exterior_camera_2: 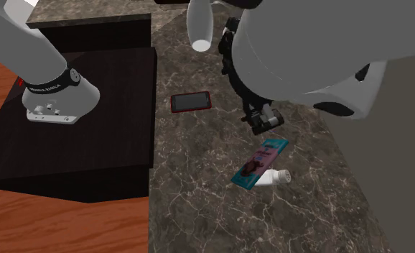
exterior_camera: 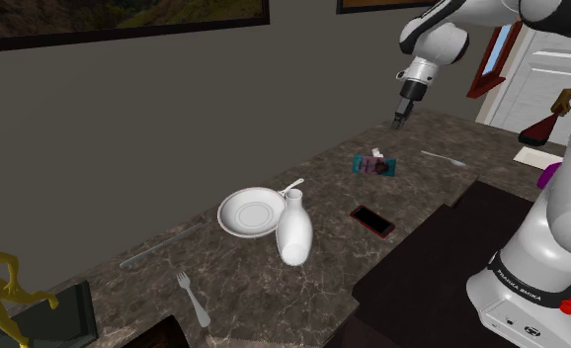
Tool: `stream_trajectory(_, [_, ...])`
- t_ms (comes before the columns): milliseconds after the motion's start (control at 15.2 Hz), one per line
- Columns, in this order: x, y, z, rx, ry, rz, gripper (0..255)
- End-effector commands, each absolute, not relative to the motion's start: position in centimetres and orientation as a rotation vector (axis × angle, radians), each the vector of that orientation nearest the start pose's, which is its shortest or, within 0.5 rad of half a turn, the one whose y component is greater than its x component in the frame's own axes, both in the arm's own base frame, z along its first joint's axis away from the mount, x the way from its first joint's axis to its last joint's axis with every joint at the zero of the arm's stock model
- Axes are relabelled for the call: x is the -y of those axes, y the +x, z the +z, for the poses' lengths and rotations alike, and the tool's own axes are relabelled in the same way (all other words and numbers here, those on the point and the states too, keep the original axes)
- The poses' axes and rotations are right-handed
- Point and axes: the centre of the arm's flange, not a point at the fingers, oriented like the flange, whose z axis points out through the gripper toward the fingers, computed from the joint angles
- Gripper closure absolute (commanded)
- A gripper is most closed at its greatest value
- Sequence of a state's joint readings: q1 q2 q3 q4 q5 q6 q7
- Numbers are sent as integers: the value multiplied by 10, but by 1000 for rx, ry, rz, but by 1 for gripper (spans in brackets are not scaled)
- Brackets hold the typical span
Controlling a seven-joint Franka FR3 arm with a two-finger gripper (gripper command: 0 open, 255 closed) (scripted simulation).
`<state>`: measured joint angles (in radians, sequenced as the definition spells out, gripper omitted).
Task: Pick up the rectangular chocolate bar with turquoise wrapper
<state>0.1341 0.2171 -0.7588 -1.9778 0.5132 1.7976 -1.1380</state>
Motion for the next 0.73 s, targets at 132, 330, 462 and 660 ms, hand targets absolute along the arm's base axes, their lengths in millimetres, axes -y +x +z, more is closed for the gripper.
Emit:
stream_trajectory(132, [307,516,323,499,-2594,-48,0])
stream_trajectory(330, [322,543,289,566,-2545,-30,0])
stream_trajectory(462, [330,561,267,609,-2512,-18,0])
stream_trajectory(660, [341,588,232,673,-2461,0,0])
